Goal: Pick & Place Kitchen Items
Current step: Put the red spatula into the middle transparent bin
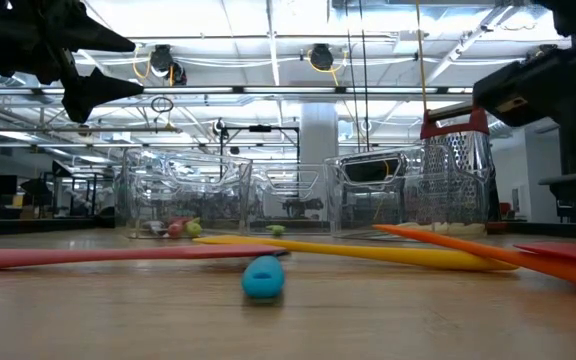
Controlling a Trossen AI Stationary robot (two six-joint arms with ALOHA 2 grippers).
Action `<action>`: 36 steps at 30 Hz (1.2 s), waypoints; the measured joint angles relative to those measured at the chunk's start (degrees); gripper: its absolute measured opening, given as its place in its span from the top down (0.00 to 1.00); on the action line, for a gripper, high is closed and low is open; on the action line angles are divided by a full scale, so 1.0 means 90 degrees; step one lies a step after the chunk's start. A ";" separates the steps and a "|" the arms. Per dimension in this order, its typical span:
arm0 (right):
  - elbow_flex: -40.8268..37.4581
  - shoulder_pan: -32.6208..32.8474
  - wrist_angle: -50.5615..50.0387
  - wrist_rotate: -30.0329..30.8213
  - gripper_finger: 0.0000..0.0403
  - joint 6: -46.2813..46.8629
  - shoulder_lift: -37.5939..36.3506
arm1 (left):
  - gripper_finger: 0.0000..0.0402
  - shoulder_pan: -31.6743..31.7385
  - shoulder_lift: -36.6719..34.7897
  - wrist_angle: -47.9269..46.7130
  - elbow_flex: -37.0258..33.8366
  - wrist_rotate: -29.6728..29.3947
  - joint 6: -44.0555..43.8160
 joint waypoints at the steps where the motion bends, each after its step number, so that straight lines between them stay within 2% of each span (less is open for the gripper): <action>1: 0.0000 0.0000 0.0068 0.0000 0.48 -0.0015 0.0009 | 0.24 0.0000 0.0001 -0.0001 0.0000 0.0000 -0.0001; 14: 0.0002 -0.0080 0.0314 0.0153 0.48 -0.0201 0.1103 | 0.24 0.0000 -0.0002 -0.0002 0.0000 0.0000 0.0002; 23: 0.0032 -0.0078 0.0326 0.0208 0.50 -0.0119 0.1290 | 0.24 0.0000 -0.0002 -0.0002 0.0000 0.0002 0.0002; 27: 0.0024 -0.0075 0.0329 0.0336 0.57 -0.0108 0.1297 | 0.24 0.0000 -0.0001 -0.0002 0.0000 0.0000 0.0002; 36: 0.0015 -0.0085 0.0328 0.0446 0.88 -0.0037 0.1309 | 0.24 0.0000 -0.0002 -0.0002 0.0000 0.0000 -0.0009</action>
